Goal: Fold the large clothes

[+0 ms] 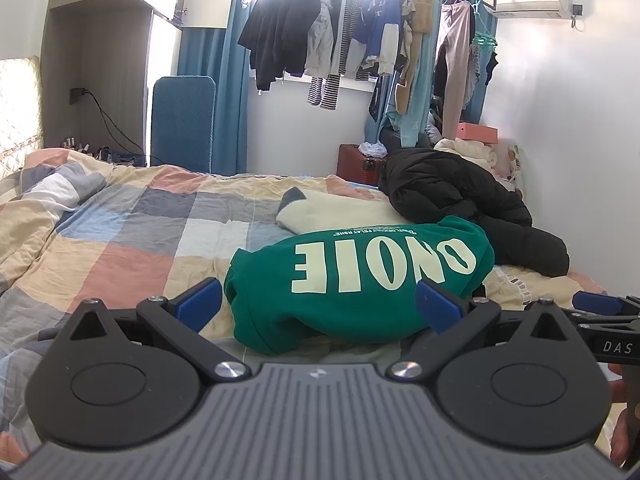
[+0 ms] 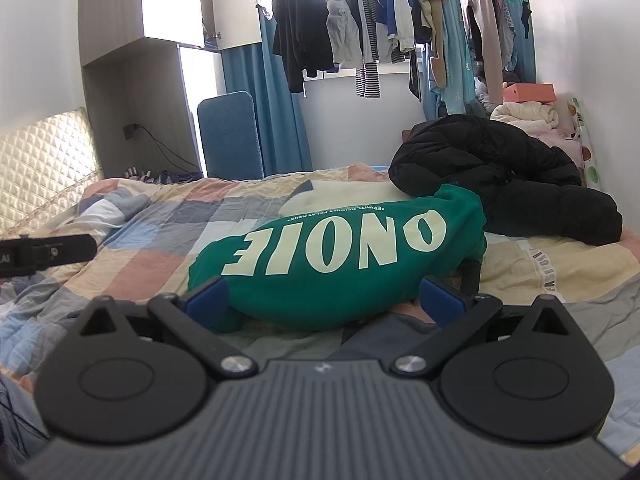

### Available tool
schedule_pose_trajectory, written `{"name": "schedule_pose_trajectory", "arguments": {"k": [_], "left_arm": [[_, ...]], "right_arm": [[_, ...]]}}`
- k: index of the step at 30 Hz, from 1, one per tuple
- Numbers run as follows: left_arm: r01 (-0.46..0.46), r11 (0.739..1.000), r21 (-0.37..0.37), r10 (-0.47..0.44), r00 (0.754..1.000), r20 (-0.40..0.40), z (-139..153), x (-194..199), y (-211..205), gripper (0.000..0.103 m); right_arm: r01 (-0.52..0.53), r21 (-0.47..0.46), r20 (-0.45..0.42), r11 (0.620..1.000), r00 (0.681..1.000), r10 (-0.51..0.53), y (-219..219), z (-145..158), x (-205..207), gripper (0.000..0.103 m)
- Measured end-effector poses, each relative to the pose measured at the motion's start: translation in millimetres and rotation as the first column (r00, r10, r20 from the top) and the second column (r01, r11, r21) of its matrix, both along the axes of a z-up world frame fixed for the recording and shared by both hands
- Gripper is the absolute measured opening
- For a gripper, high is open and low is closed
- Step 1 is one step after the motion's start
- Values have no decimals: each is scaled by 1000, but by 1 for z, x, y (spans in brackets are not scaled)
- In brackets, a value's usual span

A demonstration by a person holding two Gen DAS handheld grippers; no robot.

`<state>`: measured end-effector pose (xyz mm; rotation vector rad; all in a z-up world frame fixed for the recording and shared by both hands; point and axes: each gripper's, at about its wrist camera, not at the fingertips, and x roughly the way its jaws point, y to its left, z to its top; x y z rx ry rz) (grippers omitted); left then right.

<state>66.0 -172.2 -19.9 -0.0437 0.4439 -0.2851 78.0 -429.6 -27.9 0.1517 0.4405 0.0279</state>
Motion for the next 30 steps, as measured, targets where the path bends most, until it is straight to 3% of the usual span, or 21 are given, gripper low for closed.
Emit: {"name": "schedule_pose_trajectory", "arguments": {"k": [30], "left_arm": [[5, 1000, 2, -5, 1000, -3, 1, -3, 1, 103]], "right_arm": [[2, 13, -17, 1000, 1000, -1, -6, -2, 1, 103]]}}
